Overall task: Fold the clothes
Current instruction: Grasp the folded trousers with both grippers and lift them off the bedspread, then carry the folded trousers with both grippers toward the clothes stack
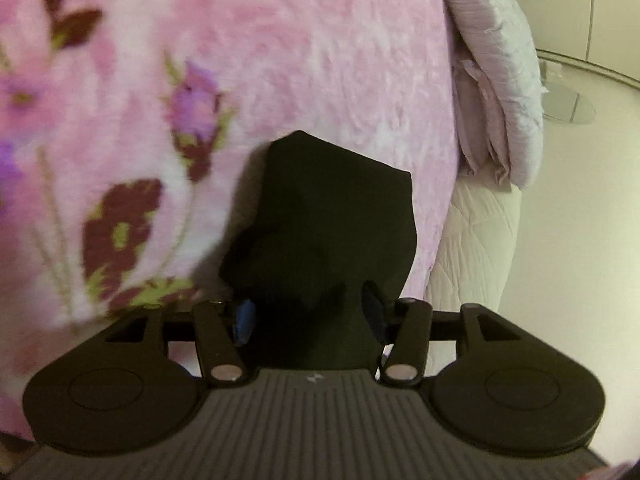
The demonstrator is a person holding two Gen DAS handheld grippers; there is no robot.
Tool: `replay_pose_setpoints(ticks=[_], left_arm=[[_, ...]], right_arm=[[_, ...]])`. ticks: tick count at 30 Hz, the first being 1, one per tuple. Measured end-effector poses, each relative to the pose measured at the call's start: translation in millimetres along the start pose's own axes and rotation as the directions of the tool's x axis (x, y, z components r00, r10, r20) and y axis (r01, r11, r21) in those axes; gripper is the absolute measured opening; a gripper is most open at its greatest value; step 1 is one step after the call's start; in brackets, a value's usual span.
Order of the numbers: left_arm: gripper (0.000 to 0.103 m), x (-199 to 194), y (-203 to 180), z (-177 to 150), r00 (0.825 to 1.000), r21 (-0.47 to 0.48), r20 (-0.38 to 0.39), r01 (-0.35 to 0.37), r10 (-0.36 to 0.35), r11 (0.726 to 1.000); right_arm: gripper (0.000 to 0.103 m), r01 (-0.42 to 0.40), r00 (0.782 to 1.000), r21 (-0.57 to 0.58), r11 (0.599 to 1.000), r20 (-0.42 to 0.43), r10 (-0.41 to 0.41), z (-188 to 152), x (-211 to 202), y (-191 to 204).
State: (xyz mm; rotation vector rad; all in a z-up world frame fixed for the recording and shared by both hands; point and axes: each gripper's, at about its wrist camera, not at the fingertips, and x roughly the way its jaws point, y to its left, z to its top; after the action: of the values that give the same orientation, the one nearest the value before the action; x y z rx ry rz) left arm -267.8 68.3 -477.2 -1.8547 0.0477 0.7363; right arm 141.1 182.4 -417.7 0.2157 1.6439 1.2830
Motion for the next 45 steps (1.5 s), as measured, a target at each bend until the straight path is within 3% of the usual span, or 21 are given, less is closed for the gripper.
replay_pose_setpoints(ticks=[4,9,11,15,20,21,23,25,28,31,35,39,42,45], left_arm=[[0.042,-11,20,-3,1.0,-0.066,0.01,0.017,-0.017,0.998],[0.041,-20,38,-9,0.998,-0.097,0.047,0.041,-0.037,0.994],[0.041,-10,36,-7,0.997,-0.07,0.055,0.066,-0.063,0.995],[0.054,9,24,-7,0.995,0.002,0.074,0.073,-0.073,0.997],[0.055,28,3,-12,0.996,0.089,0.061,0.057,-0.063,0.994],[0.05,33,-2,-11,0.997,0.111,0.05,0.049,-0.055,0.993],[0.042,41,-9,-8,0.999,0.14,0.023,0.029,-0.033,0.99],[0.037,43,-13,-5,1.0,0.146,0.007,0.021,-0.023,0.989],[0.033,36,-21,1,1.0,0.183,-0.004,0.019,-0.019,0.983],[0.031,15,-34,10,0.999,0.226,0.001,0.035,-0.037,0.973],[0.029,-28,-46,27,0.997,0.245,0.028,0.06,-0.069,0.968],[0.029,-88,-56,44,0.99,0.224,0.107,0.067,-0.092,0.972],[0.029,-148,-62,55,0.973,0.196,0.199,0.075,-0.114,0.978],[0.029,-214,-65,65,0.943,0.184,0.299,0.095,-0.148,0.978]], right_arm=[[0.077,-0.021,1.0,-0.017,1.0,-0.015,0.021,4,13,1],[0.077,-0.032,0.999,-0.015,0.999,-0.016,0.032,3,11,-1],[0.077,-0.03,0.999,-0.018,0.999,-0.017,0.03,2,12,-1],[0.077,-0.026,1.0,-0.022,0.999,-0.018,0.026,2,13,0],[0.077,-0.006,0.999,-0.042,0.999,-0.037,0.005,3,20,6],[0.074,0.008,0.999,-0.055,0.998,-0.047,-0.01,3,22,9],[0.05,0.043,0.997,-0.07,0.997,-0.069,-0.048,1,27,13],[0.027,0.025,0.997,-0.016,1.0,-0.076,-0.026,-4,28,8],[0.023,0.007,0.998,0.039,0.999,-0.06,-0.005,-15,27,7],[0.021,0.001,0.999,0.043,0.999,-0.043,0.001,-29,23,19],[0.02,-0.065,0.996,0.053,0.996,-0.055,0.068,-50,22,45],[0.02,-0.125,0.987,0.021,0.992,-0.101,0.126,-73,31,92],[0.02,-0.169,0.972,-0.005,0.986,-0.168,0.165,-94,48,138],[0.02,-0.219,0.948,-0.028,0.975,-0.244,0.206,-123,69,189]])
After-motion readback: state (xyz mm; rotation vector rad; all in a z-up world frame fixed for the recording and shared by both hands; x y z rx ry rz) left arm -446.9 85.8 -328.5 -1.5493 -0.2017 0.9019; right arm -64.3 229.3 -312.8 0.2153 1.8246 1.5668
